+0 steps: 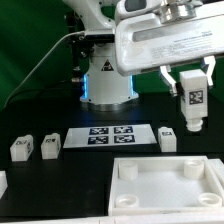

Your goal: Assemble one leg

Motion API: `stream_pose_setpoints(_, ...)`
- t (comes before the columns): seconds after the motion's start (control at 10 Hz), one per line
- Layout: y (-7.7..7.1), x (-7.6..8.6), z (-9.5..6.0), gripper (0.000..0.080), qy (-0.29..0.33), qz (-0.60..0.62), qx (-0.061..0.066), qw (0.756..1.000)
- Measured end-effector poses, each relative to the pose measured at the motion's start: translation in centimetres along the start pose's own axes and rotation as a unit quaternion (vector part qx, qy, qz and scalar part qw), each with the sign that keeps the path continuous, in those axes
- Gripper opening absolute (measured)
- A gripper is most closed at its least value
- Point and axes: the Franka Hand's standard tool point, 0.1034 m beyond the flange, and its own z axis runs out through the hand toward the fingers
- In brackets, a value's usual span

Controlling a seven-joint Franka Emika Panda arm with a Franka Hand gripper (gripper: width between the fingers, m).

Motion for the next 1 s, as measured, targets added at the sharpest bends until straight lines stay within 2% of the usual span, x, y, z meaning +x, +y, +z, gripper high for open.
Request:
stream_pose_setpoints(0.1, -1.0, 0.5, 0.6, 0.0291, 0.004, 0.0, 0.004, 1.0)
stream_pose_setpoints(0.2, -1.3, 0.8, 1.1, 0.0291, 0.005, -0.002, 0.005, 1.0)
stream_pose_setpoints(0.6, -1.2, 0.6, 1.2, 0.0291, 0.003, -0.005, 0.004, 1.0)
stream_pose_setpoints(0.7, -1.0, 0.6, 1.5, 0.0291, 0.006, -0.007, 0.003, 1.0)
stream_pose_setpoints(0.8, -0.3, 0.4, 2.4, 0.0291, 0.013, -0.01, 0.0, 1.0)
stream_pose_setpoints(1.0, 1.2, 2.5, 4.0, 0.0291, 0.022, -0.013, -0.007, 1.0)
